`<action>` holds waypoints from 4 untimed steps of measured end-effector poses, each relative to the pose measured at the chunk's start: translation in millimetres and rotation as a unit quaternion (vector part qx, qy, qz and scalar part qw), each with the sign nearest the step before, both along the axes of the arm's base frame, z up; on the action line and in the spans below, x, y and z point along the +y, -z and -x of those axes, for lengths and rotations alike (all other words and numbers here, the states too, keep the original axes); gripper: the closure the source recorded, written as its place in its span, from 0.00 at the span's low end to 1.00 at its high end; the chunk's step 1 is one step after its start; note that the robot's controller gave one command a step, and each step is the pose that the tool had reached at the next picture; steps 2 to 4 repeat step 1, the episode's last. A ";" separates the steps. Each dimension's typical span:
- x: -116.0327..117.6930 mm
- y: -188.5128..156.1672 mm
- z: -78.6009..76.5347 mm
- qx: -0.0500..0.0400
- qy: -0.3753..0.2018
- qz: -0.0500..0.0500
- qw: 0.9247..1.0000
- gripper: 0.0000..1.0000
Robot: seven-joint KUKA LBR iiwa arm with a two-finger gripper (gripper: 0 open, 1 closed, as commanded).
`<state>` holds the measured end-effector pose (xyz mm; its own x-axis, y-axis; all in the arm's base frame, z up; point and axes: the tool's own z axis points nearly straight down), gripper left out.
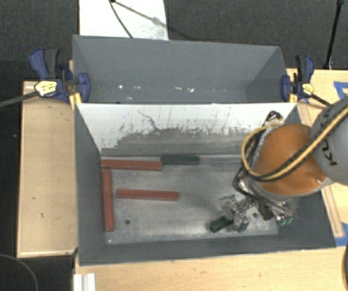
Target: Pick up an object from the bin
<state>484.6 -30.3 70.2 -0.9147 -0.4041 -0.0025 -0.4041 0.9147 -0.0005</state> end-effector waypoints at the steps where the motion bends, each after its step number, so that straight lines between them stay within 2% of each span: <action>1: -10.1 -163.9 -6.3 -0.004 -0.001 0.001 1.000 1.00; 4: -10.1 -163.9 -6.3 -0.004 -0.001 0.001 1.000 1.00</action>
Offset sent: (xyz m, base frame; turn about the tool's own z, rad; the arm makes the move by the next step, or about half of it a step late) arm 0.0040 -0.0098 0.1590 -0.0050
